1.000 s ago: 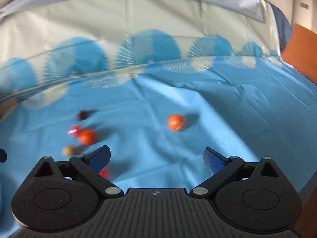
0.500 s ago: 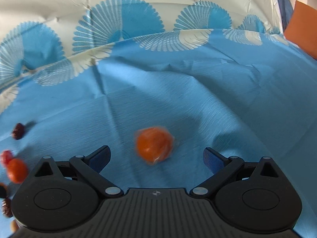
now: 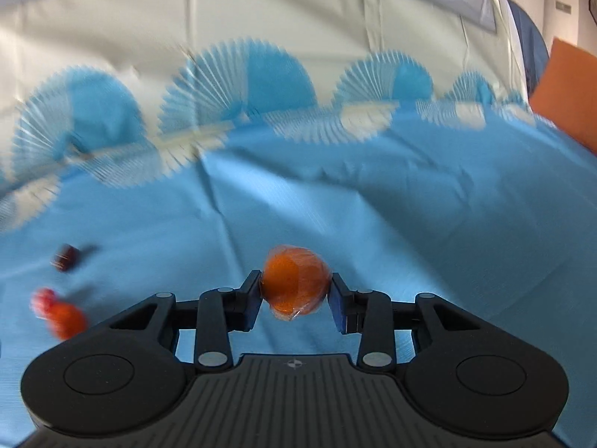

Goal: Organize fruits
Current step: 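Grasp a tan round fruit with the left tool while the right tool grasps a wrapped orange, then carry the tan fruit with the left tool while the right tool carries the wrapped orange to the plate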

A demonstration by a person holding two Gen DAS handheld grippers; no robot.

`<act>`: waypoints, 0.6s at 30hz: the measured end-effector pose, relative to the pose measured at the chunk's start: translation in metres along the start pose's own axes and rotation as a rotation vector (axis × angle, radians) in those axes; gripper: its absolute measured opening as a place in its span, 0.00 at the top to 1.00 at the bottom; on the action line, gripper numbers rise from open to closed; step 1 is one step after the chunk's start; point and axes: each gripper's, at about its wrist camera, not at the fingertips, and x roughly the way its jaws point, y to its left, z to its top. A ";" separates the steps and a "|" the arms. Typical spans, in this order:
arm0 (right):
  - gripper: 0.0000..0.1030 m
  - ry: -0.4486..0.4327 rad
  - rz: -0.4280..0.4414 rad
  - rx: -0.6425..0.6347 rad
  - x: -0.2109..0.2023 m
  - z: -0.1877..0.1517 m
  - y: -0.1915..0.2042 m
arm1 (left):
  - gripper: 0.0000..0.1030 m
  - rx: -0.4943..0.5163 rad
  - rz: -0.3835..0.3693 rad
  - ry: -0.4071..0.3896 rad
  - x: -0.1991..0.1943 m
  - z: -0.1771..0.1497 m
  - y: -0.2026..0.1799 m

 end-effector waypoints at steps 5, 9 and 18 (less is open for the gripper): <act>0.62 -0.084 0.091 -0.019 -0.077 0.008 0.017 | 0.73 -0.041 0.013 -0.073 -0.075 -0.030 0.027; 0.62 -0.117 0.177 -0.055 -0.143 0.002 0.036 | 0.73 -0.089 0.030 -0.101 -0.136 -0.070 0.052; 0.62 -0.023 0.421 -0.138 -0.279 -0.050 0.101 | 0.73 -0.151 0.098 -0.123 -0.232 -0.179 0.102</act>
